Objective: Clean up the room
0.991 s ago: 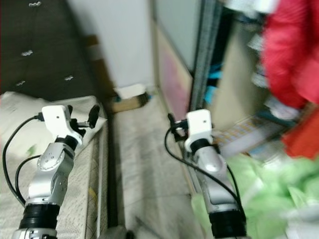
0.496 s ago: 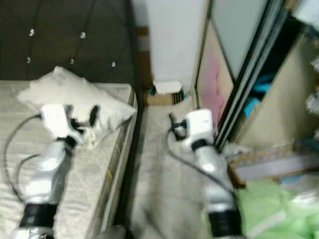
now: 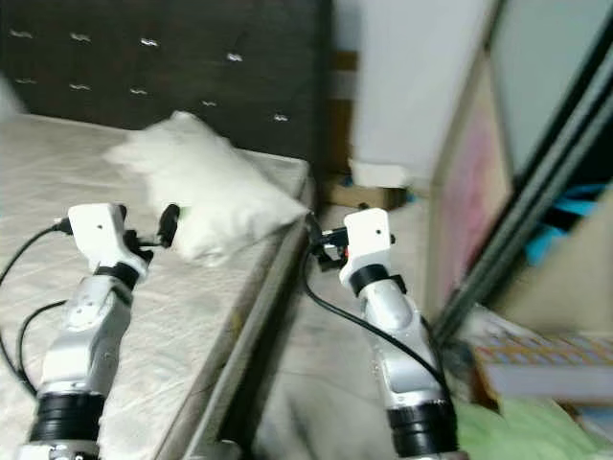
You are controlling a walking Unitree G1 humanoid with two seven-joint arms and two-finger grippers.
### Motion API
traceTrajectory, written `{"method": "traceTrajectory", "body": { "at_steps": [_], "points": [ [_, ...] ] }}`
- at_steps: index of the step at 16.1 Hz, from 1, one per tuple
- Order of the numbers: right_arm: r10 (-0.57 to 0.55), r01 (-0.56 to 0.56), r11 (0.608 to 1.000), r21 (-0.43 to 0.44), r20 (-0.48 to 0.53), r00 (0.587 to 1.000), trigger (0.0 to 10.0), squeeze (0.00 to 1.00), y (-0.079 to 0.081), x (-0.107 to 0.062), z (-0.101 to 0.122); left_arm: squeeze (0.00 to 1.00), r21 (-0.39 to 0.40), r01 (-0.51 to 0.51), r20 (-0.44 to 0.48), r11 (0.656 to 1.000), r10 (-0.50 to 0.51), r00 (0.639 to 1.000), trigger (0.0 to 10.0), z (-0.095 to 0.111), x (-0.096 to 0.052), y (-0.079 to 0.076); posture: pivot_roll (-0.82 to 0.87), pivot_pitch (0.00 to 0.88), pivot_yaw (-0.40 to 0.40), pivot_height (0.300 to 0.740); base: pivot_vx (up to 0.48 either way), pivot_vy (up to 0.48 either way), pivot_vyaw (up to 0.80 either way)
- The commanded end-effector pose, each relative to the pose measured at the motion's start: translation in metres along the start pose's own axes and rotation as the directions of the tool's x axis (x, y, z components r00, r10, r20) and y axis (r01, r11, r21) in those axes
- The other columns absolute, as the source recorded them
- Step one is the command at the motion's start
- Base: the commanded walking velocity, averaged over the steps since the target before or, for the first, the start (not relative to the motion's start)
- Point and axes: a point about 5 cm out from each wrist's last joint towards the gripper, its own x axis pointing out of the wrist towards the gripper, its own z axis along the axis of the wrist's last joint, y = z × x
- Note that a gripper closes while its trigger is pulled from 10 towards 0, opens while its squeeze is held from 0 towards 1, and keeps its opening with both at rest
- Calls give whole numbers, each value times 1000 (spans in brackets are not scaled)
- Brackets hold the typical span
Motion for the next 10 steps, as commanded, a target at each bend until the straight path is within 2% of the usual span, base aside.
{"method": "traceTrajectory", "body": {
  "at_steps": [1, 10],
  "points": [
    [-4, 4, 1000, 4, -3, 1000, 10000, 0, -1, 0, 0, 0, 14, 5, 8, 1000, -5, 1000, 10000, 3, 1, -1, -5, 0, 24, 740, 0, 0, 800],
    [11, -11, 1000, 3, 1, 1000, 10000, 0, 0, 0, 1, 0, 11, 1, 11, 1000, -1, 1000, 10000, 3, 2, -3, -13, 0, 18, 740, 0, 0, 800]
  ]
}}
